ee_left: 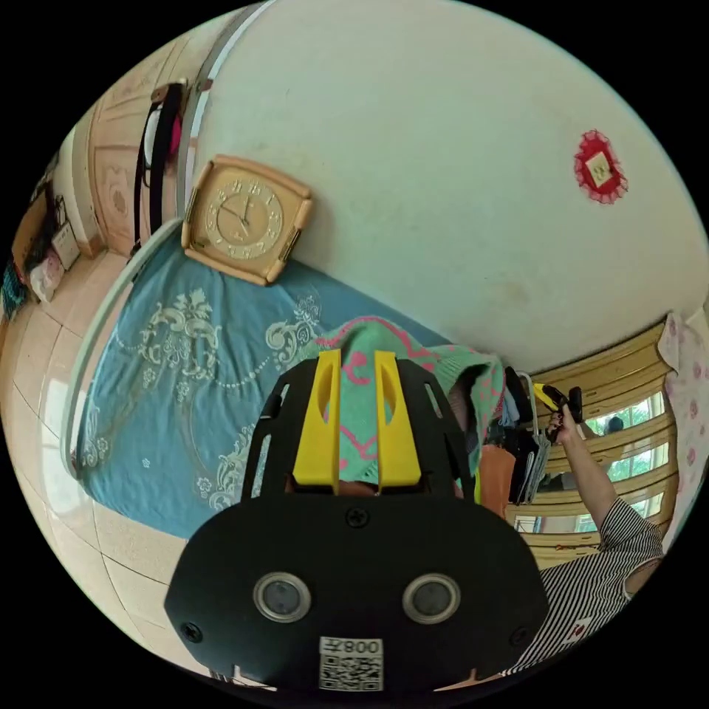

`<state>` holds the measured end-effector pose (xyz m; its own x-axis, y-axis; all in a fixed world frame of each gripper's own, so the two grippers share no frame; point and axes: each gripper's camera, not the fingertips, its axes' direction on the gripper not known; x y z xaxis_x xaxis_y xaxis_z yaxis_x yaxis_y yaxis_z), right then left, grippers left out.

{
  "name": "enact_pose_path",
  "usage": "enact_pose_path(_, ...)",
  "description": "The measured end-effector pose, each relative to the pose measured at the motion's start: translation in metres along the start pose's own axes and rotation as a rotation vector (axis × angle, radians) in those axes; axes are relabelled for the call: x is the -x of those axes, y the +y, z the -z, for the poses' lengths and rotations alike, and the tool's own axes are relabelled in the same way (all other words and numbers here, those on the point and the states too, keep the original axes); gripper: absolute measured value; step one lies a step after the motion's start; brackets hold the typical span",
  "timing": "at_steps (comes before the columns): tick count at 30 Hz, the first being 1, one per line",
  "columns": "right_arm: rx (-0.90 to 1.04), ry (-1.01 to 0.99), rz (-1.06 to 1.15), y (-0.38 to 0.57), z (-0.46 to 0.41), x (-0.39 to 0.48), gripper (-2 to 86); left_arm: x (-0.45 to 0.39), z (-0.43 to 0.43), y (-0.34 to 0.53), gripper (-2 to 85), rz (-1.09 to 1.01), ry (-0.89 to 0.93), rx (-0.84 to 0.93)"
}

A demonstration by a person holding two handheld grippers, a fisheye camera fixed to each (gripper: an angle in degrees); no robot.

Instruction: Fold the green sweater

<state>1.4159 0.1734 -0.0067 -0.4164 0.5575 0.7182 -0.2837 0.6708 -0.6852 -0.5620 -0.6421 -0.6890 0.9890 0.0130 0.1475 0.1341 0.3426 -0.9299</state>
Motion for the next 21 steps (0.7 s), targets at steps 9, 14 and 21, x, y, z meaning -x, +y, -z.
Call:
enact_pose_path(9,0.287,0.111,-0.277,0.009,-0.169,-0.044,5.4,0.121,-0.137,0.019,8.3,0.333,-0.017,0.466)
enact_pose_path(14,0.452,0.288,-0.281,0.001,-0.244,-0.018,5.8,0.14,-0.154,-0.011,9.9,0.414,-0.056,0.493)
enact_pose_path(21,0.687,0.453,-0.191,-0.023,-0.334,0.003,7.7,0.159,-0.195,-0.083,10.5,0.391,-0.247,0.564)
